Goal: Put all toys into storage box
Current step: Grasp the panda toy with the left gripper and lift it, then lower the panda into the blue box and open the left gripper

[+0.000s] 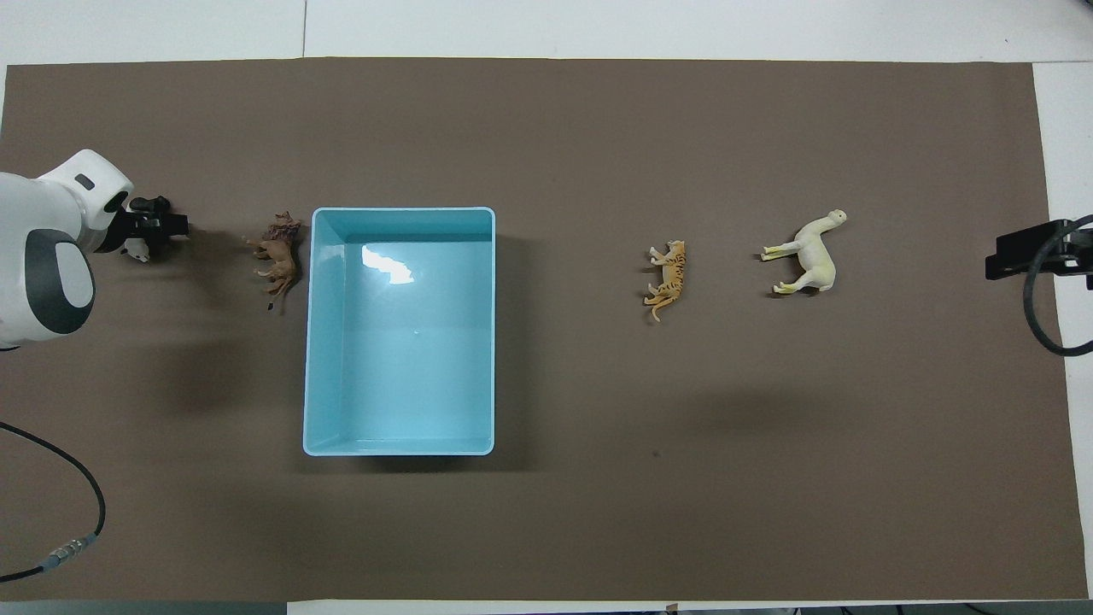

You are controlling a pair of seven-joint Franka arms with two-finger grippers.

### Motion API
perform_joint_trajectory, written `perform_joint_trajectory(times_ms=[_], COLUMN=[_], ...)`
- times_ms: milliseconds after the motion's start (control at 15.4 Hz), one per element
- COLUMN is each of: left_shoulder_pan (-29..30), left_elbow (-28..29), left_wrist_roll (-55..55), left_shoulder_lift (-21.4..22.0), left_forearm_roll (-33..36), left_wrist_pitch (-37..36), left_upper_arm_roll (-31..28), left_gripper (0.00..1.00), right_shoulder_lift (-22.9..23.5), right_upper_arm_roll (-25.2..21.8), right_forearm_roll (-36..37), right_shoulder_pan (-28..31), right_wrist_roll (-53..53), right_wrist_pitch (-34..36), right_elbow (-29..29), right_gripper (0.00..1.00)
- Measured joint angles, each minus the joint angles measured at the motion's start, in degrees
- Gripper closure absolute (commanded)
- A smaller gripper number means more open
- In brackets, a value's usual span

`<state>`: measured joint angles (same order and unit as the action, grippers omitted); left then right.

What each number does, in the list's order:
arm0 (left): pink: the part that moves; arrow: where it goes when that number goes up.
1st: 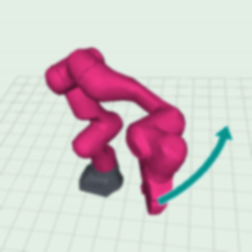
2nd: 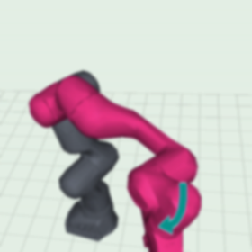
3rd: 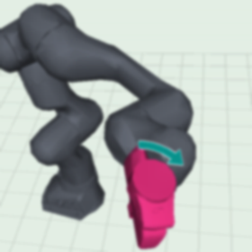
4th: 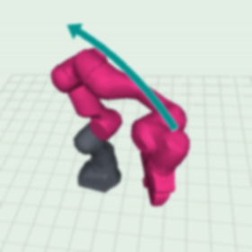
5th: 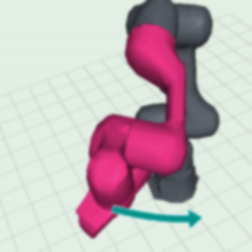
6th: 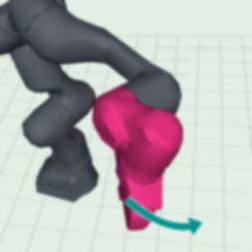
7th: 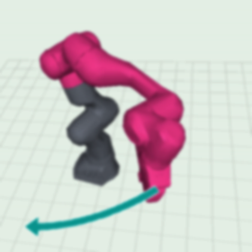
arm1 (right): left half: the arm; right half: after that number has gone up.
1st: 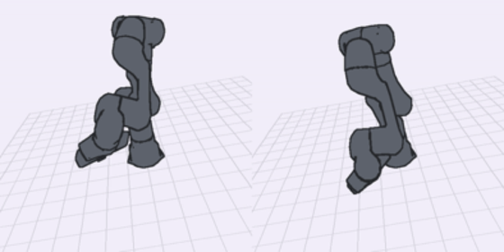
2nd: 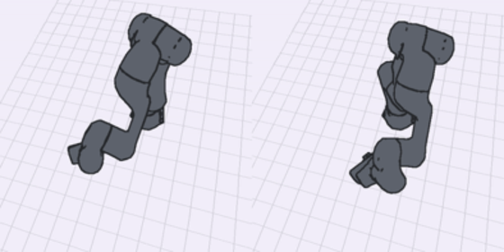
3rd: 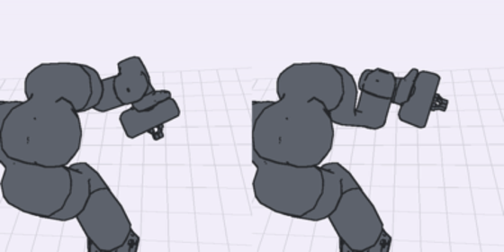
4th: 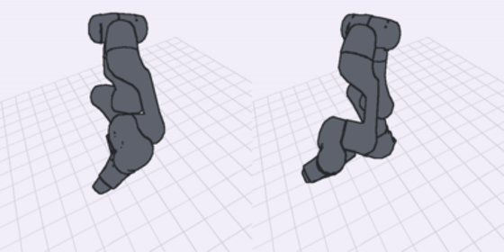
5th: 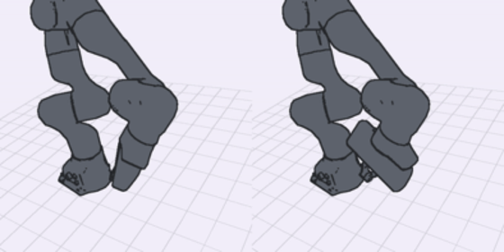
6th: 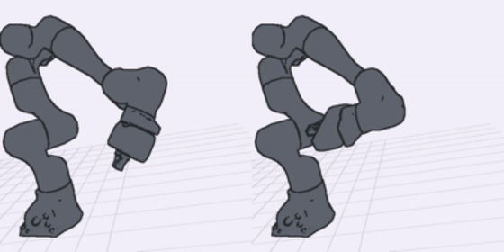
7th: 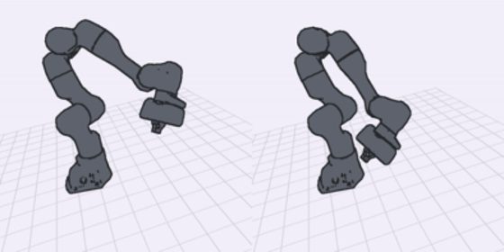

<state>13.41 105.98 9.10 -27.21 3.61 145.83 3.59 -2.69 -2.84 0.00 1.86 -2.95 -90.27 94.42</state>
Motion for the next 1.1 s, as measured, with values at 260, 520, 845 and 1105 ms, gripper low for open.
perform_joint_trajectory(times_ms=[260,520,845,1105], left_shoulder_pan=[0.01,-0.02,-3.65,-11.98], left_elbow=[0.0,-2.57,-11.67,-11.77], left_wrist_roll=[-0.01,-0.4,-10.25,-24.4], left_shoulder_lift=[0.3,0.57,4.19,12.2], left_forearm_roll=[-0.06,-0.06,-0.06,-0.24], left_wrist_pitch=[-0.06,-6.89,-26.73,-41.59], left_upper_arm_roll=[0.17,0.19,1.08,1.59], left_gripper=[0.94,1.0,1.0,0.99], right_shoulder_lift=[0.0,0.0,0.0,0.0], right_upper_arm_roll=[0.0,0.0,-0.04,-0.05], right_forearm_roll=[0.0,0.0,0.0,0.0], right_shoulder_pan=[0.0,0.0,0.04,0.04], right_wrist_roll=[0.0,0.0,0.0,0.0], right_wrist_pitch=[0.0,0.0,0.02,0.04], right_elbow=[0.0,0.0,0.0,0.0], right_gripper=[0.0,0.0,0.0,0.0])
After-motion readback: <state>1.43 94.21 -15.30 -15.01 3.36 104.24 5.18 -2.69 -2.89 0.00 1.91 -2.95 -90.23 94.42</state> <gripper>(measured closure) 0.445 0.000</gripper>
